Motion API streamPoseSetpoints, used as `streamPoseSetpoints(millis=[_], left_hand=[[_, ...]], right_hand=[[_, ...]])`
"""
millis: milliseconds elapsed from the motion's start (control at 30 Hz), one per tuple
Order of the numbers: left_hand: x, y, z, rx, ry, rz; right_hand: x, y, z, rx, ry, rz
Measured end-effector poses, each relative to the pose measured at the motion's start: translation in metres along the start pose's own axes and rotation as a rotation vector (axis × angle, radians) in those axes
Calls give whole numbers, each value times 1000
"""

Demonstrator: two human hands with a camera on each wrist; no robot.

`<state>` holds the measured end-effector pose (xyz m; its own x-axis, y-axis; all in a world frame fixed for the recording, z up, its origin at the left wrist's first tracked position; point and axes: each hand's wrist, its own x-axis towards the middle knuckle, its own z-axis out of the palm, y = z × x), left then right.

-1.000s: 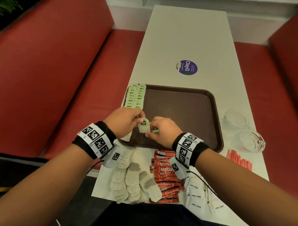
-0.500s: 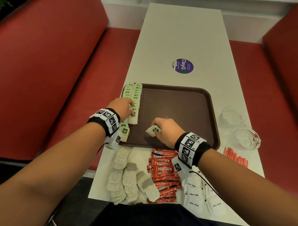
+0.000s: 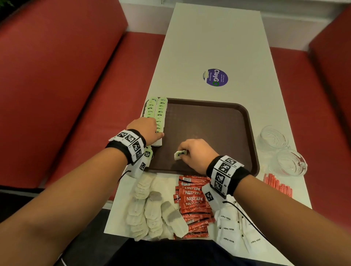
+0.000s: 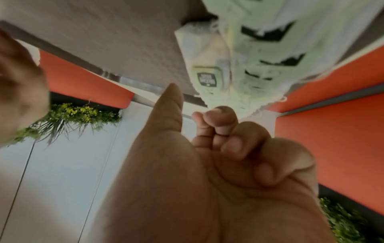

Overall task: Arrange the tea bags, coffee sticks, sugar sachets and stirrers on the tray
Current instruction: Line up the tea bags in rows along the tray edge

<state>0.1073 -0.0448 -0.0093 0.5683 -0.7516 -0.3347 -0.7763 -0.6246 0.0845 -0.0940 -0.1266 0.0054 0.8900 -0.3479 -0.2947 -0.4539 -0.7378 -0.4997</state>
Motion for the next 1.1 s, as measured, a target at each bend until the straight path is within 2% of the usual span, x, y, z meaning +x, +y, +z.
streamPoseSetpoints(millis=[233,433,467,533,600,667,767,867,967,1100], left_hand=[[-37,-13,28,147,-133,-42],[-45,-19,28,79,-89,-38],[-48,-17,23,39,-48,-3],[-55,-11,13,-185,24,144],[-63,-4,3,-416,13,332],[-69,1,-1,-451,-26,481],[-69,5,0,-372,31,595],[-69,6,-4,-448,133,600],[-69,3,-8,-447,154,575],[-60,-6,-10,-487,204,433]], right_hand=[[3,-1,1,1,-14,-10],[5,-6,4,47,-9,-26],[5,-6,6,86,6,-19],[5,-6,7,156,38,-22],[5,-9,7,190,70,-40],[4,-12,5,210,99,-64],[3,-14,3,248,118,-66],[3,-11,5,230,105,-48],[2,-9,7,255,129,-38],[4,-3,9,253,117,4]])
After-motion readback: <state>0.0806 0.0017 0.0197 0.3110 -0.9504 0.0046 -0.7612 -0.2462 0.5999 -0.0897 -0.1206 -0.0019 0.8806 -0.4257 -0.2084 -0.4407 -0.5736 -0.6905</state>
